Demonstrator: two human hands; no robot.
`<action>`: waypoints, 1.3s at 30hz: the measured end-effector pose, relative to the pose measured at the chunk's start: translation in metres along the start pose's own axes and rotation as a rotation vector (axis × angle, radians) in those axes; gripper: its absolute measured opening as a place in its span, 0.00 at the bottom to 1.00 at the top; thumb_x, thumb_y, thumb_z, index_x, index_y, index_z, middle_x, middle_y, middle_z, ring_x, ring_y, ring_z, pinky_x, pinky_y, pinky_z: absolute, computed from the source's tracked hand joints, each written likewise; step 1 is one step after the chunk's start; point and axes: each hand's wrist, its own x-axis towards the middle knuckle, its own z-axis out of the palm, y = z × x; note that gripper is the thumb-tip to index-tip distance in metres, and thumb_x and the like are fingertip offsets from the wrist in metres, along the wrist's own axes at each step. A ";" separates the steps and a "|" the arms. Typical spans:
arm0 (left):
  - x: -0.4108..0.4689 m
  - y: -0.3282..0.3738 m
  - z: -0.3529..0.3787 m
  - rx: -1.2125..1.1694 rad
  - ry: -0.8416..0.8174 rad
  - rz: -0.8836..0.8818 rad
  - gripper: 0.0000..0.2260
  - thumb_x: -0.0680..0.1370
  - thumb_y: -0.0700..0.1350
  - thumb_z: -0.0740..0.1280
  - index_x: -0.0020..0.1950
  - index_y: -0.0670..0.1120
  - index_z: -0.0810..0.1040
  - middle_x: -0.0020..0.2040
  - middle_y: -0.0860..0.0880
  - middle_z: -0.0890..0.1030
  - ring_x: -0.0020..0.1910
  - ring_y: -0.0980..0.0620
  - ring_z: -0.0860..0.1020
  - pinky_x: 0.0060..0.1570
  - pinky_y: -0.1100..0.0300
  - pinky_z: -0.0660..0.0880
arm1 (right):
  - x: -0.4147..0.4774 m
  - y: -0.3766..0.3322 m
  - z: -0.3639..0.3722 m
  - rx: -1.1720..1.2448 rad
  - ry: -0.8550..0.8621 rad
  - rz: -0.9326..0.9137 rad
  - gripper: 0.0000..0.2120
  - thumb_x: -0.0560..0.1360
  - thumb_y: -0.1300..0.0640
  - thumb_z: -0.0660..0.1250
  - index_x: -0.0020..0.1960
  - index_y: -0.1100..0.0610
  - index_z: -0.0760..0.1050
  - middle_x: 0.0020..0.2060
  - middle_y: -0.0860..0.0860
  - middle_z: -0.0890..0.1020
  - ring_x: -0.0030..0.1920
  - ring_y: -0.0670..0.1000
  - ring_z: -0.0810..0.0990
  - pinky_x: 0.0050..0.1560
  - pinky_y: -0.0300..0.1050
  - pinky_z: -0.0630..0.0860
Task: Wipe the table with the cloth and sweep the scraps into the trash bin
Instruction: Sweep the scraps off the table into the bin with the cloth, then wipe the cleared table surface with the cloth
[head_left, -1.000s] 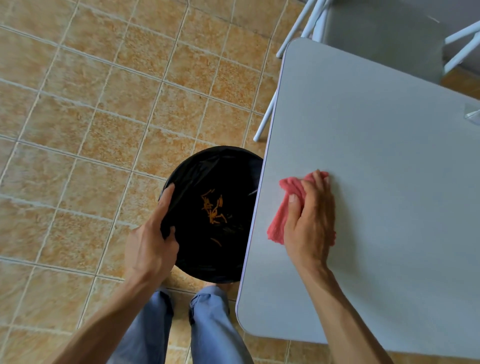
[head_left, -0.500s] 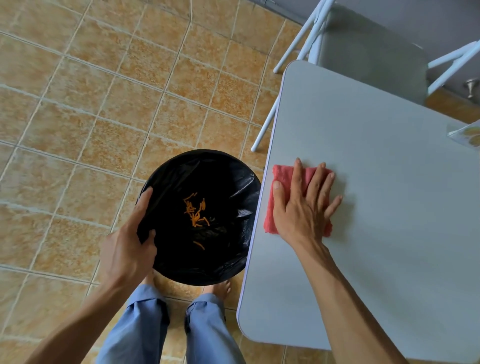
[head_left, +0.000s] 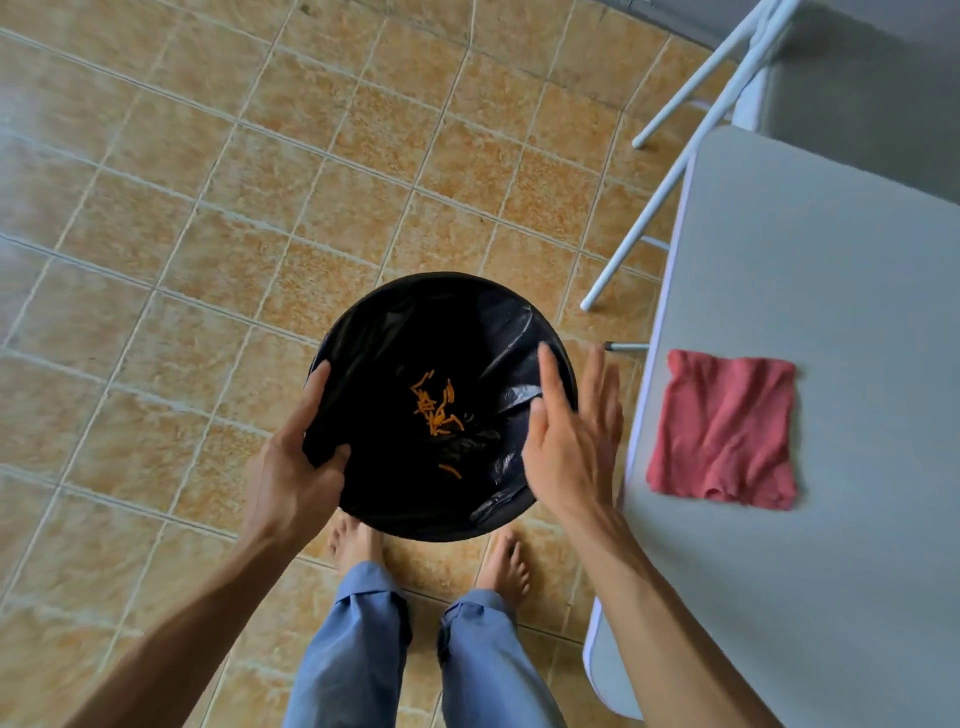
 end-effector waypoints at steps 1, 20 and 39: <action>0.004 -0.003 -0.001 -0.002 -0.002 -0.002 0.38 0.74 0.38 0.68 0.76 0.66 0.57 0.69 0.51 0.76 0.61 0.47 0.79 0.44 0.60 0.73 | 0.005 -0.003 0.004 0.053 -0.034 0.007 0.31 0.84 0.60 0.56 0.82 0.43 0.51 0.83 0.53 0.40 0.81 0.60 0.55 0.69 0.53 0.73; 0.151 -0.080 0.073 0.221 -0.167 -0.089 0.41 0.74 0.36 0.63 0.78 0.65 0.47 0.59 0.43 0.82 0.51 0.39 0.81 0.47 0.49 0.80 | 0.081 0.002 0.162 0.055 -0.157 0.130 0.49 0.72 0.79 0.60 0.83 0.52 0.43 0.83 0.47 0.42 0.70 0.54 0.74 0.36 0.42 0.72; 0.095 0.004 0.064 0.285 -0.203 0.096 0.27 0.77 0.41 0.62 0.76 0.46 0.64 0.77 0.42 0.64 0.77 0.44 0.59 0.75 0.48 0.58 | 0.014 -0.033 0.007 0.217 0.027 0.103 0.29 0.81 0.64 0.60 0.81 0.55 0.59 0.80 0.49 0.63 0.80 0.46 0.59 0.77 0.33 0.54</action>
